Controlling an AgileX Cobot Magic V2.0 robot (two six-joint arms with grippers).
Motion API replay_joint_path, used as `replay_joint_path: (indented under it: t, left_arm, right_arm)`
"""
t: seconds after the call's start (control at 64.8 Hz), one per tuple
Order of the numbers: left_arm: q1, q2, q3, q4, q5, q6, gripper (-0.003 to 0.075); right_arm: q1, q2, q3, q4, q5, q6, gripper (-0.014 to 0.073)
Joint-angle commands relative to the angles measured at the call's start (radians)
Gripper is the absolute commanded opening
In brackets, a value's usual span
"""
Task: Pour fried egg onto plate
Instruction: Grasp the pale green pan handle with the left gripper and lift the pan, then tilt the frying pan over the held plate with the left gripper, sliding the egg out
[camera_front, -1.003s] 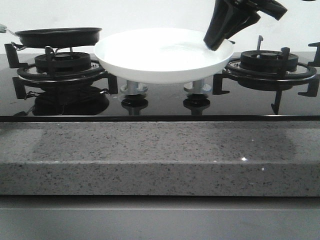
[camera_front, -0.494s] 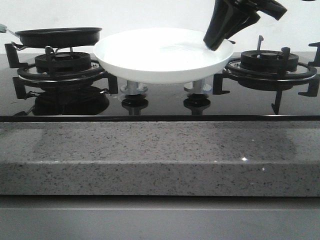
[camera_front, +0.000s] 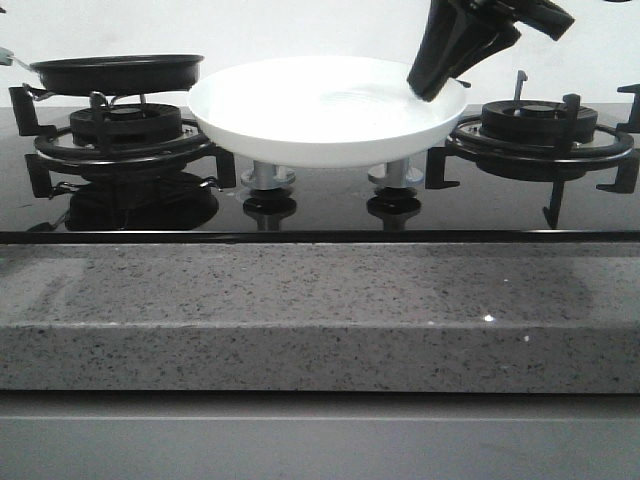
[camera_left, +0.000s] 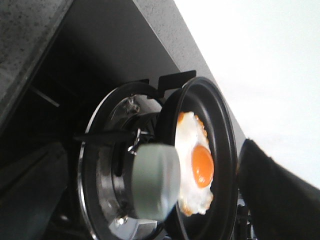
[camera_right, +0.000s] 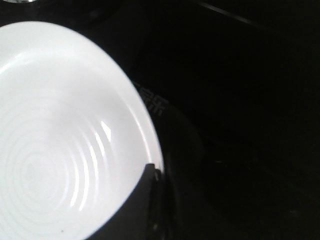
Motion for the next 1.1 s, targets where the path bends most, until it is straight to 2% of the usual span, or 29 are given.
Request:
replay_joint_path:
  t: [0.0,0.17,0.262,0.355,0.525,0.71,0.91,1.08]
  left_arm:
    - [-0.012,-0.024,-0.049,-0.082,0.032,0.004,0.0672]
    - [-0.023,-0.014,-0.058,-0.084,0.036,0.004,0.0665]
    - [-0.023,-0.014,-0.058,-0.084,0.039,0.004,0.0608]
    - [-0.023,-0.014,-0.058,-0.084,0.042,0.004,0.0506]
    - [-0.023,-0.014,-0.058,-0.084,0.042,0.004,0.0254]
    - [-0.023,-0.014,-0.058,-0.084,0.042,0.004,0.0078]
    - [-0.023,-0.019,-0.059,-0.080,0.047,0.007,-0.0019]
    - [-0.020,-0.031,-0.095,-0.122,0.124,0.019,-0.0019]
  right_arm:
    - [-0.002,-0.055,-0.025,0.041,-0.034,-0.009,-0.0057]
    - [-0.002,-0.055,-0.025,0.041,-0.034,-0.009,-0.0057]
    - [-0.002,-0.055,-0.025,0.041,-0.034,-0.009,-0.0057]
    - [-0.002,-0.055,-0.025,0.041,-0.034,-0.009,-0.0057]
    - [-0.002,-0.055,-0.025,0.041,-0.034,-0.009,-0.0057]
    - [-0.002,-0.055,-0.025,0.041,-0.034,-0.009,-0.0057]
    - [-0.002,-0.055,-0.025,0.041,-0.034,-0.009,-0.0057]
    - [-0.002,-0.055,-0.025,0.041,-0.034,-0.009,-0.0057]
